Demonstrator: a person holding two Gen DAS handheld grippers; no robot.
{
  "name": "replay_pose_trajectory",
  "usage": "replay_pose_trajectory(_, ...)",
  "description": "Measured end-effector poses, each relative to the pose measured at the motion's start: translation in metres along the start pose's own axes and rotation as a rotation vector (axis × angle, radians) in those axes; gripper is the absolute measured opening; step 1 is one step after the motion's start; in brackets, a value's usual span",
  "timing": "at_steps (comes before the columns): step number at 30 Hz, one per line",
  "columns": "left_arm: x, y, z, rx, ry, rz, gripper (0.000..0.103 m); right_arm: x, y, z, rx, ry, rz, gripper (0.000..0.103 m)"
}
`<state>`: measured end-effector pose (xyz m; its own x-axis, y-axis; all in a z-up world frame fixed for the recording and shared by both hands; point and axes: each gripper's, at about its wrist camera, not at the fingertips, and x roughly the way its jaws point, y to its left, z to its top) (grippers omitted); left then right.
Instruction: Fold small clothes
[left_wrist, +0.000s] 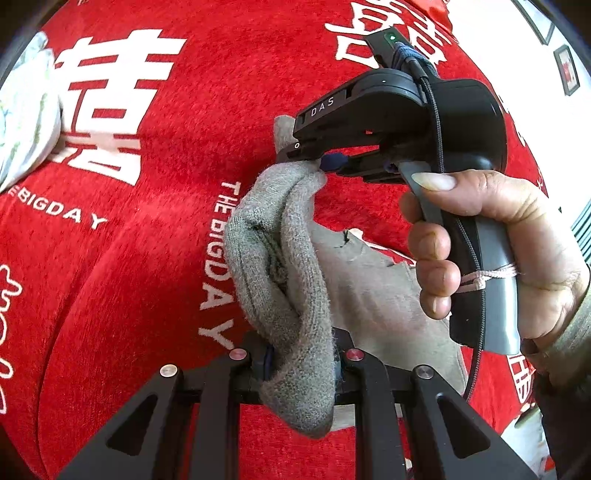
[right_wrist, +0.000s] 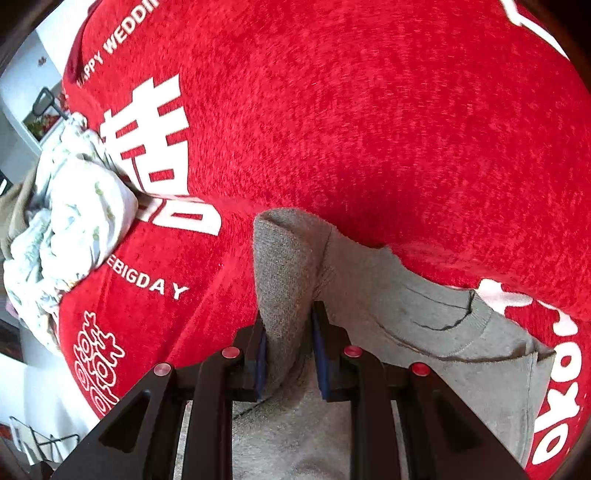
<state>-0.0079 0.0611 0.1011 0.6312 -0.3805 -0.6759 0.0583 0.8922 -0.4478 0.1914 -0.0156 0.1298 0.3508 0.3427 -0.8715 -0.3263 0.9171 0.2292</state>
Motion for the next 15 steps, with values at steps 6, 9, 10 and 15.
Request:
replay_pose_trajectory(6, 0.015, -0.019, -0.007, 0.039, 0.032, 0.048, 0.02, -0.008, -0.036, -0.011, 0.082, -0.012, 0.06, 0.023)
replay_pose_trajectory(9, 0.023, -0.031, -0.013, 0.074, 0.044, 0.068, 0.02, -0.007, -0.061, -0.02, 0.136, -0.023, 0.102, 0.023)
replay_pose_trajectory(10, 0.025, -0.035, -0.015, 0.085, 0.048, 0.07, 0.02, -0.008, -0.066, -0.023, 0.144, -0.028, 0.109, 0.023)
replay_pose_trajectory(15, 0.033, -0.058, -0.02, 0.133, 0.053, 0.09, 0.02, -0.013, -0.096, -0.033, 0.207, -0.066, 0.187, 0.023)
